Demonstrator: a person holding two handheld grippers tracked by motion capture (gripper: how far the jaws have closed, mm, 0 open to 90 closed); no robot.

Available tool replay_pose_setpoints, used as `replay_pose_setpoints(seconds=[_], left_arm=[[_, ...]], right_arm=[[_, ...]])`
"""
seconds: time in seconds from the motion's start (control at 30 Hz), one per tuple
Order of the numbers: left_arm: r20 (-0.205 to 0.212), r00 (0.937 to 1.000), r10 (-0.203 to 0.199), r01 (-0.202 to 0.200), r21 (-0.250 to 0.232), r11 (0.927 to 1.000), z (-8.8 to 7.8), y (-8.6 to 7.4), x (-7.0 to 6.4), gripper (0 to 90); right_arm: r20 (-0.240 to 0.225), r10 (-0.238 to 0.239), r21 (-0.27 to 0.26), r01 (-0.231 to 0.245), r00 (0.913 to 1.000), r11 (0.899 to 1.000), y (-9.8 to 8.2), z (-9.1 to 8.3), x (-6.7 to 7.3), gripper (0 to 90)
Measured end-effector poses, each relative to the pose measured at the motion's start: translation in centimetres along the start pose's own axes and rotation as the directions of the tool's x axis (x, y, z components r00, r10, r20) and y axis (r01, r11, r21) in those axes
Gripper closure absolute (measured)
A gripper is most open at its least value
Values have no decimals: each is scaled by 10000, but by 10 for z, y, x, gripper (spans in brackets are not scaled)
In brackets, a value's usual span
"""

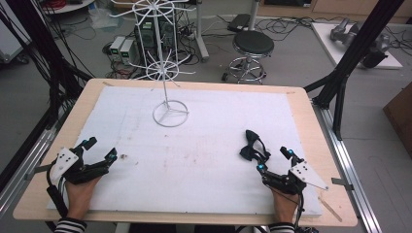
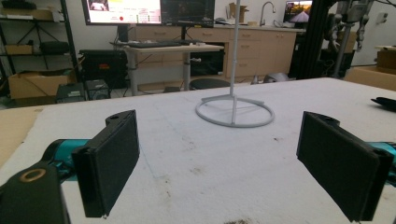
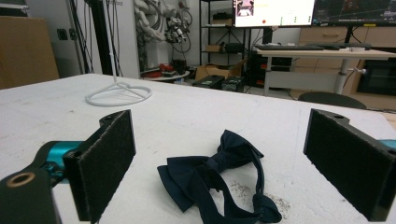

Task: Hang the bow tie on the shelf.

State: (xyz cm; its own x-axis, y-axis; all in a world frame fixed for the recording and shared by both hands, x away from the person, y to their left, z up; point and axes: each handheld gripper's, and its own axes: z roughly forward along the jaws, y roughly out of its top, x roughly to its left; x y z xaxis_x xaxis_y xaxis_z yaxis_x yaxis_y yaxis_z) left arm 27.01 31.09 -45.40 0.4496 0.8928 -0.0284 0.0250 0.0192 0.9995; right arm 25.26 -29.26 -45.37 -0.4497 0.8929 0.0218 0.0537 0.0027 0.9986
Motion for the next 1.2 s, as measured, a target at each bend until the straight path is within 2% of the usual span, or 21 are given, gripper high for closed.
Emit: replay_pose_setpoints(seconds=[0.1,0.2,1.07,1.2], left_arm=[[-12,10000,-80,80,-4,10000,0,0,1,135],[-10,10000,35,-35,-39,10000,-1,0,0,135],[-15,10000,61,-62,-112,9999,-1,0,0,135],[-50,10000,82,-83,-164,9998,-1,0,-1,135]], right_arm=[[25,41,6,-41,10000,10000,0,0,0,80],[28,46,-11,-46,10000,10000,0,0,0,80],[133,-25,64,24,9999,10000,0,0,1,80],[78,89,214,-91,9999,9997,1,2,-1,81]])
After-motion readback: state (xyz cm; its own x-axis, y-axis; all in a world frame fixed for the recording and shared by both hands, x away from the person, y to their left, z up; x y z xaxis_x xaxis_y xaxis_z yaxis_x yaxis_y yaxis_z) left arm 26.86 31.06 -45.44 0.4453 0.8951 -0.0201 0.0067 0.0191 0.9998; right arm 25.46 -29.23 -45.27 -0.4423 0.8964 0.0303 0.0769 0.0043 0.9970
